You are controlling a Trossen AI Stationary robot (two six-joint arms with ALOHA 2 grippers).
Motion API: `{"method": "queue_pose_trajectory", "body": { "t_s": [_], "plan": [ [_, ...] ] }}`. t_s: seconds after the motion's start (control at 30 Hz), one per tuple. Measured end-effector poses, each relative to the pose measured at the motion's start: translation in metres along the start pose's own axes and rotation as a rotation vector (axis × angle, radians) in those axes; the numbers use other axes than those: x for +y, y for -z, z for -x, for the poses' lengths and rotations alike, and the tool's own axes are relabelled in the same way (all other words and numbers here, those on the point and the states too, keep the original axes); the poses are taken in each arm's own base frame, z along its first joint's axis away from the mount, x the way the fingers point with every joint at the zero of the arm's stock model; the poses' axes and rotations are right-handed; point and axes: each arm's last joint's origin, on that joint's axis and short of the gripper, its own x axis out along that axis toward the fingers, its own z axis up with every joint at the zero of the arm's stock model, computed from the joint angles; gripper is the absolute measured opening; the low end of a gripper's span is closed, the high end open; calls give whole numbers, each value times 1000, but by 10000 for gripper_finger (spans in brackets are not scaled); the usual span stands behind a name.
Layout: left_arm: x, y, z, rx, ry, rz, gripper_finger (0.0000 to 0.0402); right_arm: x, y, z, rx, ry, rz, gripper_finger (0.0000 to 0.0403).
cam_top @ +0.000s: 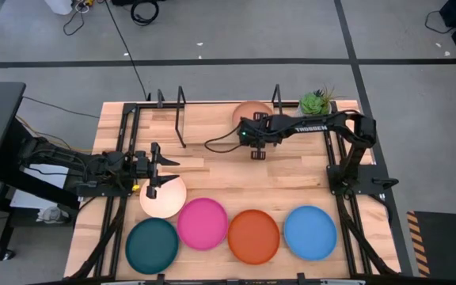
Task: Place and stack plates onto a shelf
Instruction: Stack the brown plate on top of the gray plate on the shelf, then put the blue plate on the shelf
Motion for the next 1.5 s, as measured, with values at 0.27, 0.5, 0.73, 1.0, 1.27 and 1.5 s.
{"method": "queue_pose_trajectory", "body": {
  "t_s": [0.27,0.5,0.73,1.0,1.27,1.5],
  "plan": [
    [0,0,0,0,0,-1,192,-5,-2,-1,-24,-1,6,116],
    [0,0,0,4,0,-4,192,15,-25,29,-115,-37,20,116],
    [0,0,0,4,0,-6,192,75,-36,51,-250,-275,22,116],
    [0,1,0,14,1,-6,192,138,-30,81,-245,-452,-5,116],
    [0,2,0,16,1,-3,192,172,2,97,68,-533,-125,116],
    [0,2,0,17,1,2,192,191,35,112,316,-517,-35,116]
  ]
}}
